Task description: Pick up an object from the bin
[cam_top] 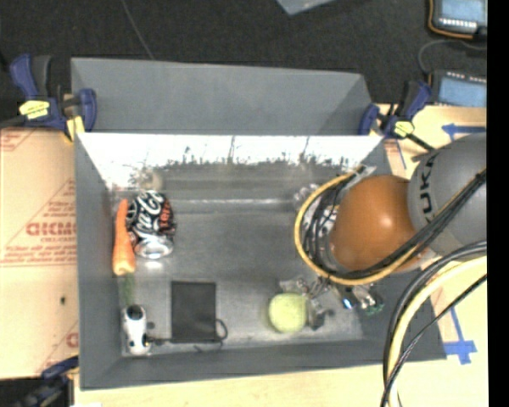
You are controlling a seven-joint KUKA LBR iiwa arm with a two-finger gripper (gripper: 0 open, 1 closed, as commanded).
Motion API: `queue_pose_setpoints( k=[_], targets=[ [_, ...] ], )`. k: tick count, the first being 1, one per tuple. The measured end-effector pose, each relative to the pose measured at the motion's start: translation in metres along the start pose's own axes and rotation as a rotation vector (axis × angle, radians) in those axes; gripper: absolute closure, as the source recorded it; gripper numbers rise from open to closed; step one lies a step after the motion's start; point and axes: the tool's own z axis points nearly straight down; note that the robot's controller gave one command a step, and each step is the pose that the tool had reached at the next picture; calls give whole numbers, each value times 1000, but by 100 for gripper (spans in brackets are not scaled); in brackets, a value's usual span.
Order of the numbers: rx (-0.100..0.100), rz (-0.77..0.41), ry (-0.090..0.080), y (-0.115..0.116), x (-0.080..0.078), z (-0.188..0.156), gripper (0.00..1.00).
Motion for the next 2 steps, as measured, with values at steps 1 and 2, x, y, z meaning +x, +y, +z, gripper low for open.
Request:
queue_pose_setpoints(
  k=[1,2],
  targets=[
    [3,-14,-4,-20,-9,-120,100],
    [3,-14,-4,-20,-9,-120,100]
  ],
)
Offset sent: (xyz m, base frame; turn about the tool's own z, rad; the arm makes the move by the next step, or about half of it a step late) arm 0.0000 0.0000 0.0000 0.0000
